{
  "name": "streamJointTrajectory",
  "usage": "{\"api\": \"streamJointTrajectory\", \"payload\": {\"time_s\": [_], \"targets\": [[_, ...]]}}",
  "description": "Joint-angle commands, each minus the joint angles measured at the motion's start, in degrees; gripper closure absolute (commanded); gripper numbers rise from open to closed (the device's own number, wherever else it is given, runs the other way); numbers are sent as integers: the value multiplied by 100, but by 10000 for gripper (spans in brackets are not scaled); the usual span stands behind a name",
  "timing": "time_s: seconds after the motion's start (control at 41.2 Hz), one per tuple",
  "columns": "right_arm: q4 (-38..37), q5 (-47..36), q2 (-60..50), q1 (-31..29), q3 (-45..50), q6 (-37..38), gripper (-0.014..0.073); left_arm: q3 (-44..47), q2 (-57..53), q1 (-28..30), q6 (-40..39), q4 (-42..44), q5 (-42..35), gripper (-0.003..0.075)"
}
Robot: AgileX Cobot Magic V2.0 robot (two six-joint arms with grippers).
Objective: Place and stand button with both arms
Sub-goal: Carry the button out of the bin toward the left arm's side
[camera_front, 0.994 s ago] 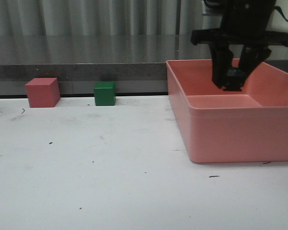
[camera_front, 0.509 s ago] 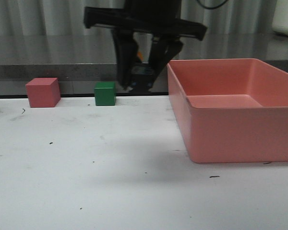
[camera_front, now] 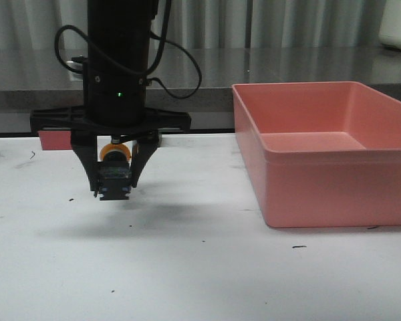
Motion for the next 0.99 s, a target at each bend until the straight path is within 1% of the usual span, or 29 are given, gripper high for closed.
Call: {"api": "streamJointTrajectory", "payload": {"time_s": [0.0, 0.17, 0.461, 0.534, 0.631, 0.728, 0.97], "targets": [[-78, 317, -170, -12, -528, 266, 364, -153, 31, -58, -16, -50, -426, 157], [-89, 323, 106, -48, -739, 547, 364, -153, 31, -58, -16, -50, -426, 157], [-117, 309, 175, -67, -737, 565, 356, -153, 31, -58, -16, -50, -426, 157], [-121, 309, 175, -67, -737, 565, 304, -153, 31, -58, -16, -50, -426, 157], [-121, 309, 175, -67, -737, 565, 200, -153, 31, -58, -16, -50, -426, 157], [-116, 267, 169, -67, -737, 565, 145, -153, 31, -58, -16, -50, -426, 157], [-76, 296, 108, -67, -757, 565, 140, -153, 31, -58, -16, -50, -426, 157]]}}
